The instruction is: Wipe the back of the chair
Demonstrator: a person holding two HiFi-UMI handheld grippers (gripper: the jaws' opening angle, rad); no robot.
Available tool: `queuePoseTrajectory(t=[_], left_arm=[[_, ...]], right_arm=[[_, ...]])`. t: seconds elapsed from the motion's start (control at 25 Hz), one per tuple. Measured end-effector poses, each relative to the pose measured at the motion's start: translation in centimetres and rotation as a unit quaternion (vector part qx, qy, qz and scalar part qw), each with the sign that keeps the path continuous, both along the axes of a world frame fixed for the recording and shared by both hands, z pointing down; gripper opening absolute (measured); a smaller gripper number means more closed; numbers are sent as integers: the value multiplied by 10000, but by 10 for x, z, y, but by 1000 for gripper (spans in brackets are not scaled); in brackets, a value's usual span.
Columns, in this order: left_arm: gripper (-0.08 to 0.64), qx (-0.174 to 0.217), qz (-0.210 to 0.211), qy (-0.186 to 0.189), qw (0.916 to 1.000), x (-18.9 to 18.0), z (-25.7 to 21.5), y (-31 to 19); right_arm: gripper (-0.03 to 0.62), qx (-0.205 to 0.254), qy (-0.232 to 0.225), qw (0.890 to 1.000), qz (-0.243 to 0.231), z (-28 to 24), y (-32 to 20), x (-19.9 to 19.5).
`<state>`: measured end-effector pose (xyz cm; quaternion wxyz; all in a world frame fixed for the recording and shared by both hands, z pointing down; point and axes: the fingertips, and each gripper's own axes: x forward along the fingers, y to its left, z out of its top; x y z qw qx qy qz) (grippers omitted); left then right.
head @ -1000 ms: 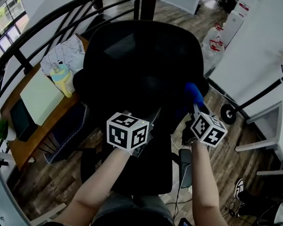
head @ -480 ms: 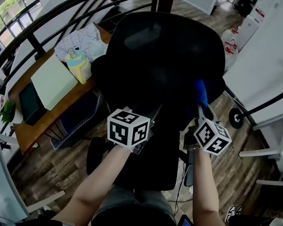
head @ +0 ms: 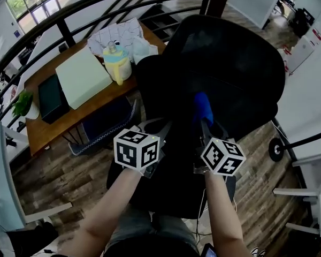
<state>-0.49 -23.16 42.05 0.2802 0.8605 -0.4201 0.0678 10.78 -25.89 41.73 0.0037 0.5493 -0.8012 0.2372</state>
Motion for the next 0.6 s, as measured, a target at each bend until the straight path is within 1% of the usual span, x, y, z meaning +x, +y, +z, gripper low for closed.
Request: queuePoseTrajectory(t=[0.16, 0.28, 0.4, 0.6], left_arm=[[41, -58, -389, -110, 9992, -41, 8, 0], [41, -164, -631, -97, 9978, -66, 16, 2], [41, -261, -789, -100, 9965, -83, 24, 8], [41, -402, -981, -151, 9942, -103, 36, 11]], right_arm=[[84, -66, -69, 9989, -468, 10, -7, -52], [84, -149, -92, 9965, -820, 21, -10, -89], [84, -251, -93, 9935, -1106, 31, -11, -116], [84, -400, -84, 9896, -1376, 48, -19, -150]])
